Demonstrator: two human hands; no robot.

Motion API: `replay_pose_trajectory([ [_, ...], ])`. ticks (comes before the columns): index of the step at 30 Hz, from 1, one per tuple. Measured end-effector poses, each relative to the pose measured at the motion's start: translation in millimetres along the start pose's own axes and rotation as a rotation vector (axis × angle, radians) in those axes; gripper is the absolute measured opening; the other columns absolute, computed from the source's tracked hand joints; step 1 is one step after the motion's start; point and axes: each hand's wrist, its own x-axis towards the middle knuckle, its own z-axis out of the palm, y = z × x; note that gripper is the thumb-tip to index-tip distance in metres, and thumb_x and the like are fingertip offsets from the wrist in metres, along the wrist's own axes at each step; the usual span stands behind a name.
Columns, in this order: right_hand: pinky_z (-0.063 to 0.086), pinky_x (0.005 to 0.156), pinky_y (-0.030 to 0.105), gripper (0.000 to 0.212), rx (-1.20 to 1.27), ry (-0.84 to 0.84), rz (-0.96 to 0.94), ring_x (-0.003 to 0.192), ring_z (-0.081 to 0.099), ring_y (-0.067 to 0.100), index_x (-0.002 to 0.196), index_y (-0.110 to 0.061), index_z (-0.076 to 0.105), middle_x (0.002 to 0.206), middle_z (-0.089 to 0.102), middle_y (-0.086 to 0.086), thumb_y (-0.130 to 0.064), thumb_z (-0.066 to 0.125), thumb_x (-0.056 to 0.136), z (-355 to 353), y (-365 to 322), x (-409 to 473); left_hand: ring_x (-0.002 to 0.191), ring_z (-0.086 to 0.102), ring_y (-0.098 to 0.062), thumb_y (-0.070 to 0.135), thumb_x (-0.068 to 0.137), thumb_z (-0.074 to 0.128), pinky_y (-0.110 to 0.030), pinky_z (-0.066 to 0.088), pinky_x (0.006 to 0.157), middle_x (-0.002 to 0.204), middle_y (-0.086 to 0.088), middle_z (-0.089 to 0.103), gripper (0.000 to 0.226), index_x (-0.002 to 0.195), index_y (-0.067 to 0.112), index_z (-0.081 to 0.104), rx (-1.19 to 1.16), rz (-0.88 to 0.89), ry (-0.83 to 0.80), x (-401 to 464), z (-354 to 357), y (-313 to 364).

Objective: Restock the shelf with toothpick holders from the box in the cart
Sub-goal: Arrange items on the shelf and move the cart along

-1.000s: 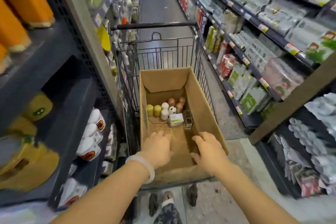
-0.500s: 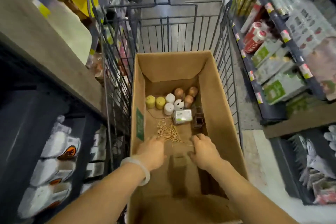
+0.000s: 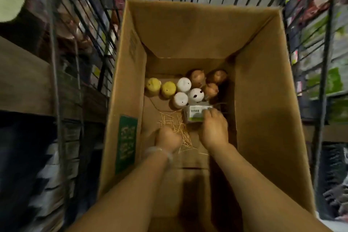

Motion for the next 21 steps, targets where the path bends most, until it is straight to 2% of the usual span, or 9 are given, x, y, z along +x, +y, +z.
replay_pose_trajectory([
  [3, 0.009, 0.116, 0.041, 0.064, -0.075, 0.027, -0.057, 0.142, 0.018, 0.025, 0.142, -0.012, 0.029, 0.148, 0.031, 0.006, -0.012, 0.058, 0.085, 4, -1, 25, 0.097, 0.056, -0.021, 0.011, 0.091, 0.056, -0.024, 0.039, 0.078, 0.096, -0.011, 0.063, 0.021, 0.108, 0.004, 0.067, -0.201, 0.004, 0.060, 31, 14, 10],
  [5, 0.001, 0.117, 0.044, 0.066, -0.107, 0.030, -0.068, 0.144, 0.011, 0.025, 0.143, -0.013, 0.027, 0.150, 0.029, 0.005, -0.012, 0.058, 0.085, 10, 0, 35, 0.093, 0.054, -0.019, 0.013, 0.089, 0.058, -0.026, 0.041, 0.081, 0.093, -0.009, 0.062, 0.018, 0.102, 0.005, 0.069, -0.284, 0.023, 0.085, 49, 23, 15],
  [7, -0.002, 0.117, 0.047, 0.065, -0.135, 0.021, -0.059, 0.145, 0.008, 0.025, 0.144, -0.014, 0.024, 0.151, 0.028, 0.006, -0.012, 0.055, 0.087, 17, 5, 40, 0.089, 0.053, -0.019, 0.009, 0.087, 0.061, -0.026, 0.040, 0.077, 0.092, -0.010, 0.062, 0.016, 0.099, 0.001, 0.067, -0.411, 0.024, 0.011, 61, 31, 21],
  [10, -0.002, 0.116, 0.049, 0.062, -0.118, 0.003, -0.032, 0.146, 0.008, 0.024, 0.147, -0.013, 0.020, 0.152, 0.028, 0.006, -0.011, 0.048, 0.092, 26, 11, 43, 0.094, 0.059, -0.021, 0.002, 0.083, 0.066, -0.030, 0.047, 0.083, 0.099, -0.011, 0.064, 0.026, 0.109, -0.004, 0.064, -0.601, -0.008, -0.126, 72, 43, 23],
  [13, -0.007, 0.116, 0.048, 0.057, -0.070, 0.029, -0.031, 0.145, 0.011, 0.022, 0.146, -0.013, 0.022, 0.151, 0.030, 0.004, -0.010, 0.044, 0.094, 32, 15, 43, 0.091, 0.060, -0.020, -0.005, 0.078, 0.069, -0.028, 0.045, 0.081, 0.097, -0.010, 0.064, 0.031, 0.109, -0.004, 0.064, -0.626, -0.030, -0.171, 78, 53, 25],
  [17, -0.010, 0.116, 0.045, 0.055, 0.011, 0.071, -0.046, 0.144, 0.015, 0.023, 0.147, -0.012, 0.026, 0.150, 0.033, 0.005, -0.007, 0.041, 0.094, 36, 19, 44, 0.090, 0.059, -0.018, -0.007, 0.076, 0.070, -0.028, 0.044, 0.080, 0.095, -0.006, 0.063, 0.030, 0.103, 0.005, 0.064, -0.667, -0.065, -0.173, 81, 55, 31],
  [21, -0.010, 0.115, 0.038, 0.055, 0.122, 0.115, -0.042, 0.145, 0.014, 0.024, 0.145, -0.010, 0.030, 0.151, 0.033, 0.007, -0.003, 0.043, 0.092, 39, 24, 43, 0.091, 0.059, -0.020, -0.008, 0.075, 0.070, -0.022, 0.049, 0.071, 0.099, -0.010, 0.063, 0.038, 0.112, -0.005, 0.062, -0.712, -0.052, -0.179, 74, 56, 32],
])
